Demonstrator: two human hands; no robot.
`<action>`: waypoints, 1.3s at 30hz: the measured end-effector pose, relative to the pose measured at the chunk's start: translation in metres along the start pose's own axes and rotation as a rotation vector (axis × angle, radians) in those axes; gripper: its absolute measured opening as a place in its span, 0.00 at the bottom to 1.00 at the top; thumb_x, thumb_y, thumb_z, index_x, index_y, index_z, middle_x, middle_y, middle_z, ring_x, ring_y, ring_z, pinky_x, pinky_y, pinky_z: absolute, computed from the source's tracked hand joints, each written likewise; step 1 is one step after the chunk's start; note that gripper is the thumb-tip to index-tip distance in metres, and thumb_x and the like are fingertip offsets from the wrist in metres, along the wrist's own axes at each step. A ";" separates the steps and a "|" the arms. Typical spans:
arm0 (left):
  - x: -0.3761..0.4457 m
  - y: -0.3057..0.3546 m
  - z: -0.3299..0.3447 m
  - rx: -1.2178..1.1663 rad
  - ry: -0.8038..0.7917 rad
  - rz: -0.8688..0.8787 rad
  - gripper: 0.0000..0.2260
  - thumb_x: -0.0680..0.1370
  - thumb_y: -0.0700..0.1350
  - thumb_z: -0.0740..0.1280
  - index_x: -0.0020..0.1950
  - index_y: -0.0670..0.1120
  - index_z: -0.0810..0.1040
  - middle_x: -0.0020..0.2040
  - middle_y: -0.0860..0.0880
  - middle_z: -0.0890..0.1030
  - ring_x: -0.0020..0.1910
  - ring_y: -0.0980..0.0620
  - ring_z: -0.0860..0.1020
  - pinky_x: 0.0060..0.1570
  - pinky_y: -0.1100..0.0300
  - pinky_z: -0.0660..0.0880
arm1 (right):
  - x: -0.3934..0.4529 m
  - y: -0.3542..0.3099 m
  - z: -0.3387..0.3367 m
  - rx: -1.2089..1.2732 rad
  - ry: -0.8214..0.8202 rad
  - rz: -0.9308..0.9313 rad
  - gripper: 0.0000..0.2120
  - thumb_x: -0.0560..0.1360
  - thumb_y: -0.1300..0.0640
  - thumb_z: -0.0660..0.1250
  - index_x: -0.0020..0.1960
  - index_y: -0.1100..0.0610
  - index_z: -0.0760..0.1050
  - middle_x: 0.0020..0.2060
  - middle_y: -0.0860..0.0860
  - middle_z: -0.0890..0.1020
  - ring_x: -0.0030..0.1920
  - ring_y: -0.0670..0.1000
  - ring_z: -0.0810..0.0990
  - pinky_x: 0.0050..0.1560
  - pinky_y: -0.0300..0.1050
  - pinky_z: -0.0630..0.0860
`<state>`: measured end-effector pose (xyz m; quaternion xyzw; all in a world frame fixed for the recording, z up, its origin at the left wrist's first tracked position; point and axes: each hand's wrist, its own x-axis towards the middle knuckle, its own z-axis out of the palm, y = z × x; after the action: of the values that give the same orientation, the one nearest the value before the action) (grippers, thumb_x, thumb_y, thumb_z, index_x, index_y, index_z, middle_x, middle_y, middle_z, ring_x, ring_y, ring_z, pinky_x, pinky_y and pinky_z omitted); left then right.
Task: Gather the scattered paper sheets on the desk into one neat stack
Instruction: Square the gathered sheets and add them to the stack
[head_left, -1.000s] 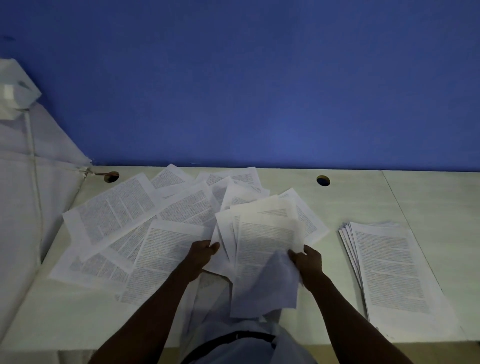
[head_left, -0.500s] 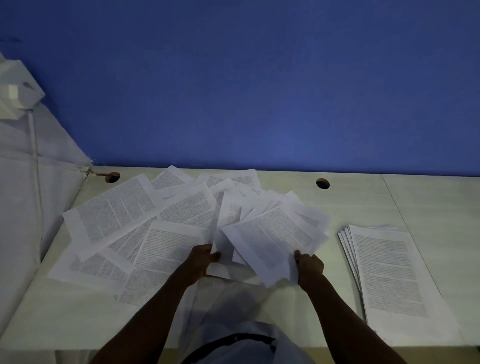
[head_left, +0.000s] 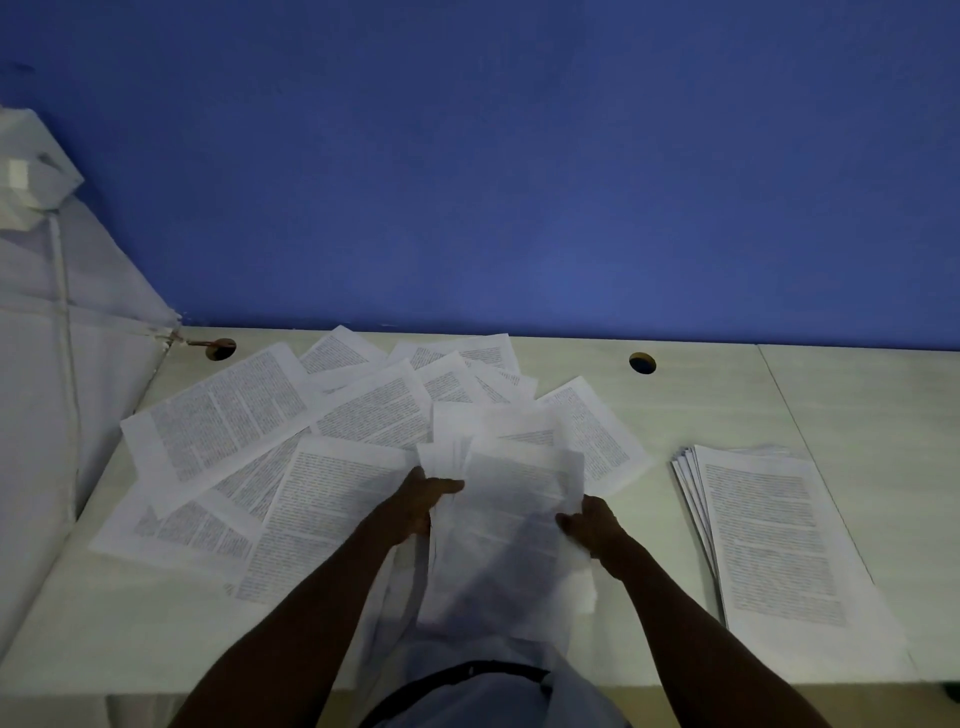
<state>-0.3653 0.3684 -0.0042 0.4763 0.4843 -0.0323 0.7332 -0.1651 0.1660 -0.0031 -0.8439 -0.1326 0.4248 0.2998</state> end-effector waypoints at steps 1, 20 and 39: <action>0.013 -0.007 0.002 0.059 0.022 0.052 0.26 0.68 0.47 0.81 0.63 0.41 0.80 0.58 0.41 0.84 0.56 0.41 0.83 0.55 0.41 0.80 | 0.002 0.001 0.000 -0.028 -0.044 -0.006 0.09 0.78 0.61 0.70 0.56 0.64 0.80 0.49 0.60 0.84 0.48 0.62 0.85 0.45 0.59 0.83; 0.002 -0.002 0.014 -0.046 0.116 0.056 0.39 0.61 0.61 0.82 0.64 0.42 0.78 0.61 0.46 0.81 0.59 0.45 0.80 0.62 0.50 0.77 | -0.002 -0.015 0.006 0.343 -0.095 -0.045 0.19 0.68 0.46 0.83 0.54 0.50 0.82 0.54 0.54 0.86 0.52 0.55 0.86 0.54 0.57 0.85; -0.009 -0.012 0.002 -0.265 -0.101 -0.008 0.23 0.69 0.37 0.78 0.64 0.38 0.80 0.61 0.40 0.83 0.60 0.41 0.81 0.59 0.47 0.79 | -0.002 0.002 -0.002 0.381 -0.238 -0.032 0.14 0.72 0.64 0.78 0.57 0.64 0.83 0.55 0.63 0.86 0.52 0.61 0.85 0.54 0.57 0.84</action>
<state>-0.3754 0.3569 -0.0051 0.3711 0.4488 0.0050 0.8129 -0.1651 0.1630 -0.0019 -0.7137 -0.0979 0.5339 0.4426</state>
